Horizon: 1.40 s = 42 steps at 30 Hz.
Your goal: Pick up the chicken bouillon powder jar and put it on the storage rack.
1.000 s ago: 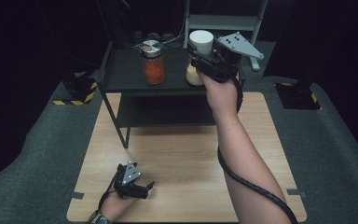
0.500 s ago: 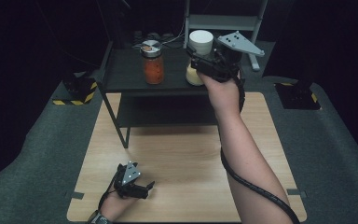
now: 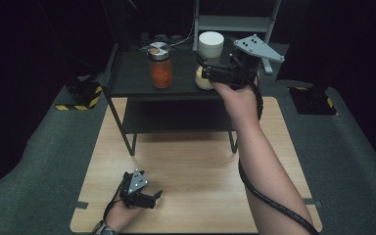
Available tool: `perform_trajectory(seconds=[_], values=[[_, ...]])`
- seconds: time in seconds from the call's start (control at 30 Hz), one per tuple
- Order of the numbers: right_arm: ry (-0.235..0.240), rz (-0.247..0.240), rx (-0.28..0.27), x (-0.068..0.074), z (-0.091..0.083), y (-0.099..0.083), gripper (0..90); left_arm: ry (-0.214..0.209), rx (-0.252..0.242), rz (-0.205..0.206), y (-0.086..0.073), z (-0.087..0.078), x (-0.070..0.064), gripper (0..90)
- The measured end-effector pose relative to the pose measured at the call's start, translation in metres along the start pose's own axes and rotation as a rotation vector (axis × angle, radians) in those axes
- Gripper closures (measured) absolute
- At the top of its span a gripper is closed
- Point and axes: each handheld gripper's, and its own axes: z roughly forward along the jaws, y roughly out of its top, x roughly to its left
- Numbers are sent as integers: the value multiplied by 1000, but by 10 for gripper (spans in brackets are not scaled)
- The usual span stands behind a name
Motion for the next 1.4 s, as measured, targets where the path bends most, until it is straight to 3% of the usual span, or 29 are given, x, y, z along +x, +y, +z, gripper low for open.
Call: perform_trajectory(seconds=[0.17, 0.63, 1.4], values=[[2, -4, 2, 0, -6, 0, 0, 4, 2, 2, 0, 0, -1, 11], [6, -92, 10, 14, -32, -15, 0, 11, 5, 5, 1, 1, -3, 11], [47, -122, 37, 17, -63, -53, 0, 11, 5, 8, 1, 1, -3, 11]])
